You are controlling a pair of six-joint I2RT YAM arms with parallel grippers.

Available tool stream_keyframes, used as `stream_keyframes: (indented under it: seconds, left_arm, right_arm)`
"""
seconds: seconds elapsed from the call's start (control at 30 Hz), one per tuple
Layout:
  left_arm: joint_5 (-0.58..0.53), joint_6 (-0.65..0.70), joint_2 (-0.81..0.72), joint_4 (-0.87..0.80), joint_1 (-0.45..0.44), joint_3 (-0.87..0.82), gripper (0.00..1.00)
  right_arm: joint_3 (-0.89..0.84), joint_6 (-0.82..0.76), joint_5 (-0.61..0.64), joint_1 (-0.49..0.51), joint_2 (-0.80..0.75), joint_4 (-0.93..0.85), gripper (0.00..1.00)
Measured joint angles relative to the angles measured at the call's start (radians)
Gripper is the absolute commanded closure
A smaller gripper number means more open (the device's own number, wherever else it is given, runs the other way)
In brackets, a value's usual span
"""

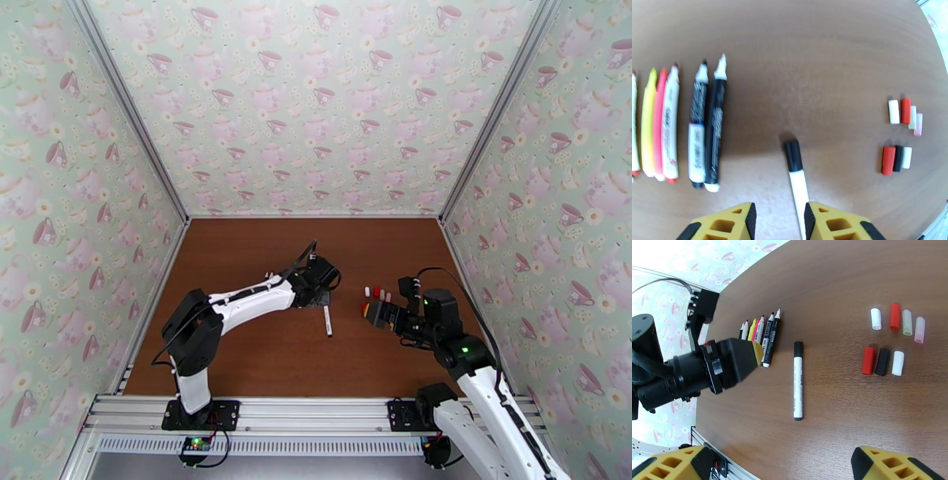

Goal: Open the pen caps

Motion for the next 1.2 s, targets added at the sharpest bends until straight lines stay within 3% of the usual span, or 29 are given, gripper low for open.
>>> stream_keyframes:
  seconds: [0.43, 1.2]
  left_arm:
    - [0.055, -0.099, 0.08, -0.025, -0.019, 0.006, 0.61]
    - [0.103, -0.1, 0.155, -0.031, -0.046, 0.043, 0.6]
  right_arm:
    - [-0.018, -0.001, -0.004, 0.0, 0.0, -0.005, 0.01]
    - [-0.019, -0.002, -0.004, 0.0, -0.004, -0.022, 0.01]
